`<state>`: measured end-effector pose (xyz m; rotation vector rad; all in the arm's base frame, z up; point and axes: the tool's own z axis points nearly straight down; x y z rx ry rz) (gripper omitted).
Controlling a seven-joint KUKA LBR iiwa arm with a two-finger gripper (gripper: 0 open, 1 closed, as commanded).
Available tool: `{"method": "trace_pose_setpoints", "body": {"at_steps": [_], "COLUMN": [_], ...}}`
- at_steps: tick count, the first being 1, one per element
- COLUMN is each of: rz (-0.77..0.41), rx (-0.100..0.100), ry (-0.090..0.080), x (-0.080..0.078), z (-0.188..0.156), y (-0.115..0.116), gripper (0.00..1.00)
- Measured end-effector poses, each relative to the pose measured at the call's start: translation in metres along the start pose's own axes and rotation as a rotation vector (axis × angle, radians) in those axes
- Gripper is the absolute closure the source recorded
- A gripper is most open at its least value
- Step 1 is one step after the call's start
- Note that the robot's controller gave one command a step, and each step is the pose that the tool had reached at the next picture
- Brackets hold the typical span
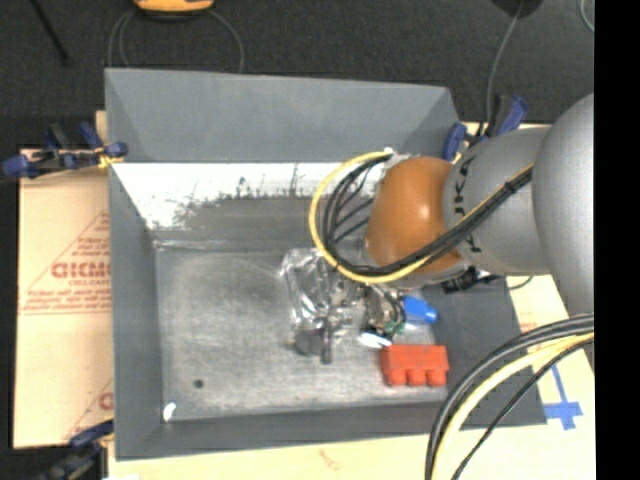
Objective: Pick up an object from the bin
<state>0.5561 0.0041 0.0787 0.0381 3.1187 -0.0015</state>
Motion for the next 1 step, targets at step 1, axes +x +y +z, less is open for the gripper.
{"method": "trace_pose_setpoints", "body": {"at_steps": [1], "rz": [-0.328], "rx": [-0.002], "ry": [0.017], "x": [-0.0216], "z": [-0.1667], "y": [-0.026], "gripper": [1.0]}}
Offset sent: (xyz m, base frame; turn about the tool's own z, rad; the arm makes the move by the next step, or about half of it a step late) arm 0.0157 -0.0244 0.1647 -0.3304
